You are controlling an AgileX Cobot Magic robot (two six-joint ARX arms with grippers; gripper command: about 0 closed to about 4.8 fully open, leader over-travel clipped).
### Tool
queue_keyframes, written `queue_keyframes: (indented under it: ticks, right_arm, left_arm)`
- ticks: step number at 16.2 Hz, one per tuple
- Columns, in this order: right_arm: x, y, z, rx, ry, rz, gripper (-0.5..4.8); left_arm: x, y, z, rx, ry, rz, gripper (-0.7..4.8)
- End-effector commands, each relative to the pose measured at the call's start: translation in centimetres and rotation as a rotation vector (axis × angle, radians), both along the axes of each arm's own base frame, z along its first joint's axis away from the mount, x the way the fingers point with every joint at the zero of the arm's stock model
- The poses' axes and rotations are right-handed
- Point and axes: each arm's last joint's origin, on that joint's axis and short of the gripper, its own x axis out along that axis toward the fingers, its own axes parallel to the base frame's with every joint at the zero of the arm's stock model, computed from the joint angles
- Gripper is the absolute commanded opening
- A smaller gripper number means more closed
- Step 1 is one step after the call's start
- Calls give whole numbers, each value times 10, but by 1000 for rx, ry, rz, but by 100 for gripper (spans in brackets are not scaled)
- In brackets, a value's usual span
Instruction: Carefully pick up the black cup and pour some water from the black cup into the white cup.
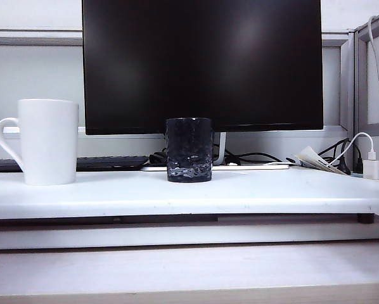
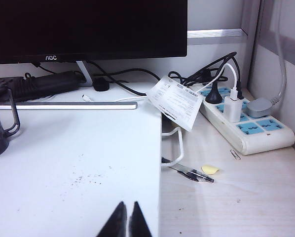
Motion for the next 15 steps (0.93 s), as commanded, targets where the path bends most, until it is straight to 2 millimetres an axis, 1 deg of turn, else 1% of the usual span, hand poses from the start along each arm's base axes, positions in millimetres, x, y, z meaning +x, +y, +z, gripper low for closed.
queue_keyframes:
  ticks: [1, 4, 5, 6, 7, 8, 9, 10, 11, 12, 13, 14, 15]
  right_arm:
    - [0, 0, -1, 3, -3, 2, 21]
    - [0, 0, -3, 2, 18, 2, 10]
    - [0, 1, 3, 14, -20, 35, -1]
    - [-7, 1, 28, 75, -73, 51, 25]
    - [-13, 0, 47, 72, -107, 37, 119]
    - [-19, -1, 65, 57, -150, 13, 193]
    - [-24, -2, 80, 30, -194, -10, 222]
    - [-32, -3, 105, -3, -271, -32, 225]
    - [-34, -3, 120, -11, -313, -31, 227]
    - [-34, -3, 146, -37, -350, -38, 245]
    - [-30, -2, 156, -53, -354, -40, 257]
    - [-16, -1, 176, -91, -360, -31, 328]
    - [-4, 0, 185, -116, -371, -17, 362]
  left_arm:
    - [0, 0, 1, 0, -5, -5, -5]
    - [0, 0, 1, 0, -5, -5, -5]
    - [0, 0, 1, -1, -11, -6, -4]
    - [0, -1, 6, -47, -46, -13, 0]
    - [-2, -1, 15, -85, -78, -28, 19]
    - [-4, -2, 24, -86, -102, -44, 83]
    - [-5, -2, 32, -85, -126, -63, 130]
    - [-9, -4, 46, -82, -164, -105, 131]
    - [-12, -5, 55, -79, -189, -159, 131]
    - [-18, -8, 70, -70, -232, -241, 132]
    - [-21, -9, 76, -66, -248, -265, 132]
    - [-24, -10, 87, -62, -272, -282, 189]
    - [-25, -10, 92, -61, -284, -270, 313]
